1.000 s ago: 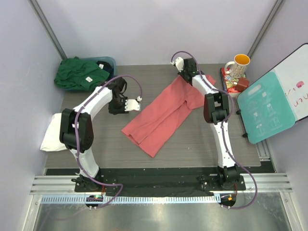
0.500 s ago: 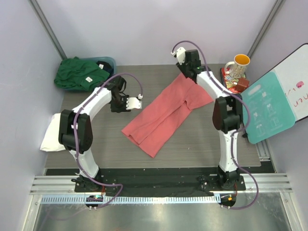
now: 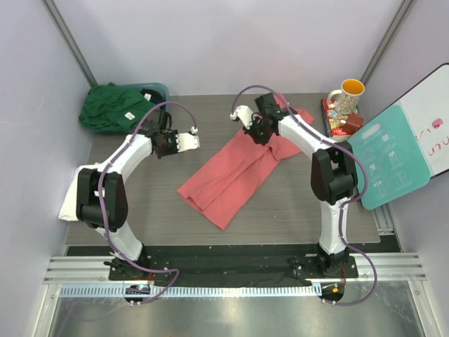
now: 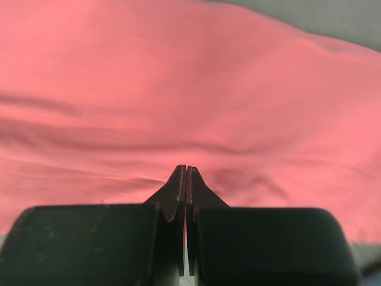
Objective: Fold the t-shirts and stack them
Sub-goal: Rotate the tshirt 90 degrees
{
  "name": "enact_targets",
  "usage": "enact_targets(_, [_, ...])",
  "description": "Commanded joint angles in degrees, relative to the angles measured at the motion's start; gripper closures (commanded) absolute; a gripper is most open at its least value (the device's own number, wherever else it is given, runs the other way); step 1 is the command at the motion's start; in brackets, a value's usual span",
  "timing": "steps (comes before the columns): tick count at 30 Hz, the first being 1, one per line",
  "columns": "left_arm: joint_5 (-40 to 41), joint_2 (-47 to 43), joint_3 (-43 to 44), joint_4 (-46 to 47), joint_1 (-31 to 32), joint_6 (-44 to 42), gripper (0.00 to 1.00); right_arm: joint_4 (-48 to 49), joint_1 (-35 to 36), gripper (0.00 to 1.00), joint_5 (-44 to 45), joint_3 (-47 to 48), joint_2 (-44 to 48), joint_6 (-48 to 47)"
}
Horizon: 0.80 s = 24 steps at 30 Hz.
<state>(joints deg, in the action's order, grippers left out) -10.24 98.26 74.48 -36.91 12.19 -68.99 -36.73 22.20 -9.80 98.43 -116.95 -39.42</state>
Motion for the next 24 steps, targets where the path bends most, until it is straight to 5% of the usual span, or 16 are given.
enact_targets(1, [1.4,-3.2,-0.7,9.1,-2.2,5.6,1.0,-4.9,3.6,0.99,-6.9,5.0,-1.9,-2.5])
enact_targets(24, [0.6,-10.6,1.2,10.0,-3.7,10.0,1.0,-7.0,13.1,0.99,-6.5,-3.3,-6.6,-4.3])
